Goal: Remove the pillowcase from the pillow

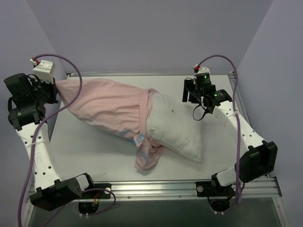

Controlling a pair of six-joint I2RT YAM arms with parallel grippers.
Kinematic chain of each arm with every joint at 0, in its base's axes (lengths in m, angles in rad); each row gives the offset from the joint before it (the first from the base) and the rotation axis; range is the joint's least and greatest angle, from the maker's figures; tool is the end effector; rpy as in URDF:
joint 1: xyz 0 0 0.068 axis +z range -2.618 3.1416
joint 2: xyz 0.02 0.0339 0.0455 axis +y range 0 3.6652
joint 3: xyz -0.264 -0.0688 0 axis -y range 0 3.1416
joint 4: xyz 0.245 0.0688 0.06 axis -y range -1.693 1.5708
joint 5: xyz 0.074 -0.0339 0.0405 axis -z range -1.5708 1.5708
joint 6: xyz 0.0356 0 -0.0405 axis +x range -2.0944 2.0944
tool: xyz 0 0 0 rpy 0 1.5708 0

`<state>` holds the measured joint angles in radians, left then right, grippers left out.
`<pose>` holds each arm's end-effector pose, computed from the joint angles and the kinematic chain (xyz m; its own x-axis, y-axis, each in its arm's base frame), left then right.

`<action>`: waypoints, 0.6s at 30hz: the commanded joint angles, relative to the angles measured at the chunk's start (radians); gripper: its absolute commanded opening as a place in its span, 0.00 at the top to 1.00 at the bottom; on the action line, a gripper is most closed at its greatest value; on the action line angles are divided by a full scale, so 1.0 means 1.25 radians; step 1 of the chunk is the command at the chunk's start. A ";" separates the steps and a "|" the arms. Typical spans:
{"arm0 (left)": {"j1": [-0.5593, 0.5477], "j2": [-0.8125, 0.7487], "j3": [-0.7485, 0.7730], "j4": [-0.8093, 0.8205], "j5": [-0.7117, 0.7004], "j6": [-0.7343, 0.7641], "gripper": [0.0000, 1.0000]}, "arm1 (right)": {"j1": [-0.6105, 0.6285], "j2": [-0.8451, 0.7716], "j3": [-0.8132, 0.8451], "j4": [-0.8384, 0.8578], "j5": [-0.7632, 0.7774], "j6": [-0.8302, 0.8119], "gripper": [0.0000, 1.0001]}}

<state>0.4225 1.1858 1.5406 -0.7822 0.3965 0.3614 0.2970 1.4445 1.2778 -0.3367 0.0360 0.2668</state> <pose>0.2127 0.0805 0.4553 -0.3740 0.1894 -0.9079 0.0797 0.9819 0.1720 0.3200 0.0966 0.3411 -0.5141 0.1182 -0.8495 -0.1314 0.9679 0.2142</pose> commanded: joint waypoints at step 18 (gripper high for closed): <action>-0.374 0.210 0.654 -0.043 -0.312 -0.168 0.98 | 0.322 0.309 -0.157 0.074 0.101 0.115 0.96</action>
<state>-0.0311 1.4174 2.0815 -0.9207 0.1089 0.2138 0.7685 1.7359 1.1969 -0.1715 0.1440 0.3763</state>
